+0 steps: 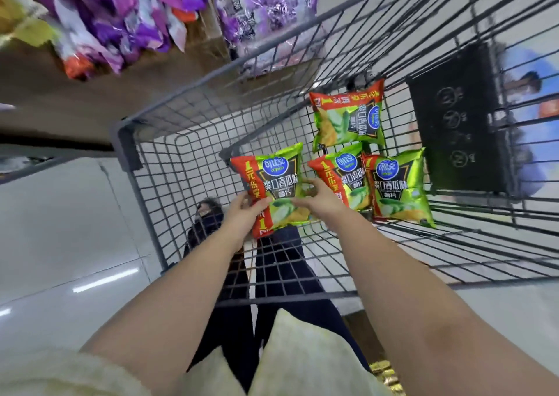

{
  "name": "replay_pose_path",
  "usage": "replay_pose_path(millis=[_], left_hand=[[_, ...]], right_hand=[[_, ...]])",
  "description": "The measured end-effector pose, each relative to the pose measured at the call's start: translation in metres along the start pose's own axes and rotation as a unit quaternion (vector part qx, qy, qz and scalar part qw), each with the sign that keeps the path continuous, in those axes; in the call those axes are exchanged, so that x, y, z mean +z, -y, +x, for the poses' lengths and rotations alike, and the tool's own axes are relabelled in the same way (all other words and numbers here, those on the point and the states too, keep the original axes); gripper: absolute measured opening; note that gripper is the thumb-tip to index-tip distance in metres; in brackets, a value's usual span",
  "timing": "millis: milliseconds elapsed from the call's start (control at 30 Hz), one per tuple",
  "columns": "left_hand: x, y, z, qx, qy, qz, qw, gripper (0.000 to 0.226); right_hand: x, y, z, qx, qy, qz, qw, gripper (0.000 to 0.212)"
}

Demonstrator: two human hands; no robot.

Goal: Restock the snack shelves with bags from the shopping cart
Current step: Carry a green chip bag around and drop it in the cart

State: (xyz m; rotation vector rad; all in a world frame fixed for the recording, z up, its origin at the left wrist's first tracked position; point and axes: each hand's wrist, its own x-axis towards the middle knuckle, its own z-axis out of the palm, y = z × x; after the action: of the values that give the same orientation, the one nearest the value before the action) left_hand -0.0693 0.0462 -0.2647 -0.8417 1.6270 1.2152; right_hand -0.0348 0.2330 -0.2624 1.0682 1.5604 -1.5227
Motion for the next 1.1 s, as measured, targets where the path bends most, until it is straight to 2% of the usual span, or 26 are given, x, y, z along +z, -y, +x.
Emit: replay_pose_path(millis=[67, 200, 400, 533, 700, 767, 867, 1033, 1100], left_hand=[[-0.025, -0.014, -0.024, 0.037, -0.029, -0.025, 0.999, 0.067], [-0.076, -0.041, -0.075, 0.12, -0.061, -0.107, 0.985, 0.047], [-0.159, -0.068, -0.139, 0.236, -0.108, -0.201, 0.945, 0.032], [-0.225, -0.067, -0.181, 0.303, -0.141, -0.243, 0.911, 0.042], [-0.324, -0.03, -0.23, 0.356, -0.165, -0.31, 0.866, 0.034], [-0.367, -0.009, -0.25, 0.369, -0.181, -0.339, 0.846, 0.032], [-0.437, 0.034, -0.275, 0.366, -0.215, -0.375, 0.824, 0.032], [-0.549, 0.112, -0.307, 0.377, -0.271, -0.42, 0.78, 0.023], [-0.588, 0.138, -0.323, 0.386, -0.292, -0.432, 0.761, 0.023]], right_hand=[[0.012, 0.022, -0.023, -0.036, 0.012, 0.043, 0.998, 0.059], [0.049, 0.07, -0.067, -0.124, 0.047, 0.076, 0.988, 0.058], [0.122, 0.14, -0.13, -0.239, 0.081, 0.049, 0.966, 0.058], [0.178, 0.177, -0.174, -0.311, 0.103, 0.023, 0.944, 0.05], [0.277, 0.206, -0.228, -0.376, 0.148, -0.022, 0.914, 0.055], [0.328, 0.209, -0.247, -0.39, 0.169, -0.026, 0.905, 0.051], [0.411, 0.199, -0.272, -0.402, 0.21, -0.044, 0.89, 0.046], [0.547, 0.172, -0.295, -0.406, 0.269, -0.077, 0.87, 0.059], [0.602, 0.163, -0.306, -0.408, 0.289, -0.076, 0.862, 0.053]])
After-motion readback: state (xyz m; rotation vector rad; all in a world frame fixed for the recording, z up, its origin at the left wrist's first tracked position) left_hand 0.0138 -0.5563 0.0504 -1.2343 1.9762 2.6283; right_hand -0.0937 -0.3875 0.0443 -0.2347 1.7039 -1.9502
